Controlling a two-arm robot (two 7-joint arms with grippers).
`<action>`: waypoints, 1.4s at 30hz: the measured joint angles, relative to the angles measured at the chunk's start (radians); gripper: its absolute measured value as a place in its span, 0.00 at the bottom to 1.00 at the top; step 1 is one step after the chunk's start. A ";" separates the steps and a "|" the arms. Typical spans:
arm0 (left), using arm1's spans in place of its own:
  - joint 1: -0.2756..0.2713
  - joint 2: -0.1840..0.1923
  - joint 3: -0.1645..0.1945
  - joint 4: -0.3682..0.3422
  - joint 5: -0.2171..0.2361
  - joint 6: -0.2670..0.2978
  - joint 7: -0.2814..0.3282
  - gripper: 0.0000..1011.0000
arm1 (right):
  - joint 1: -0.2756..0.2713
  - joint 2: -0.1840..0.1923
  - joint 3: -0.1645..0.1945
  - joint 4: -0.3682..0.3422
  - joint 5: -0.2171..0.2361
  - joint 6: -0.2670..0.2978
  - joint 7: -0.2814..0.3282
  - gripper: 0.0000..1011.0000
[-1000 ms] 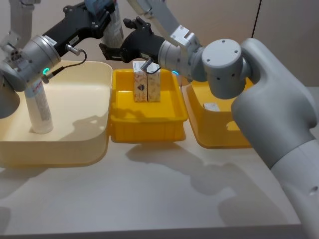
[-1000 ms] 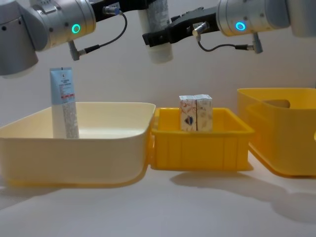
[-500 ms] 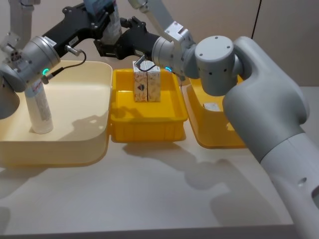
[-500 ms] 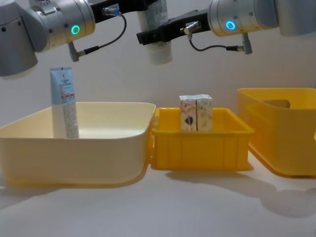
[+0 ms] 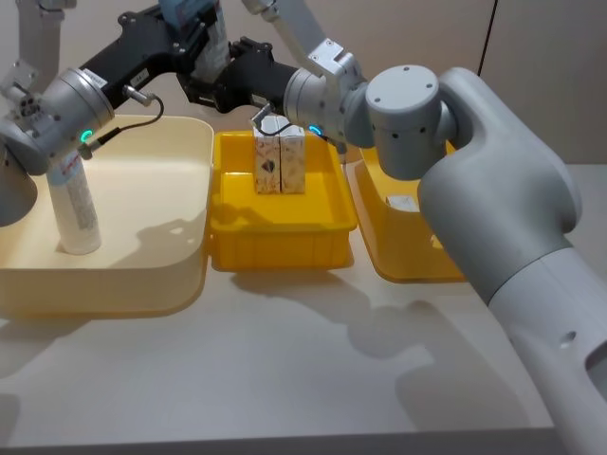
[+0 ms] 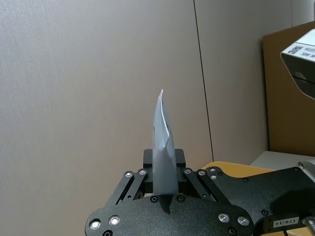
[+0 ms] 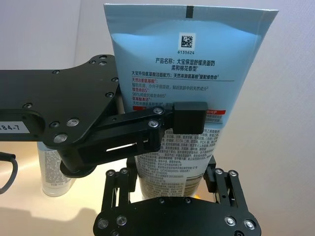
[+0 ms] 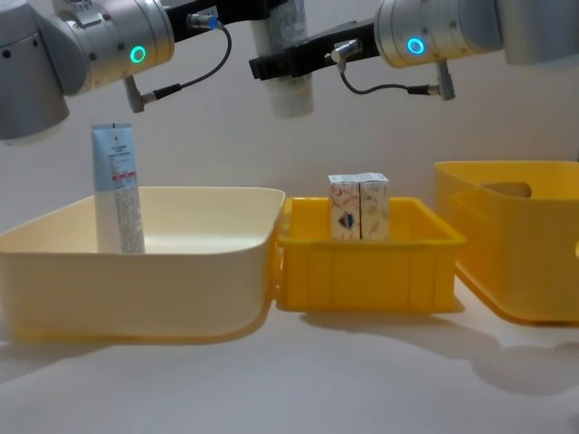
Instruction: Bimanual collaborative sorting of washing and personal care products
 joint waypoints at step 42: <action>-0.001 0.000 0.000 0.001 0.001 -0.002 0.000 0.24 | 0.006 -0.007 0.002 0.012 0.005 0.003 0.004 0.54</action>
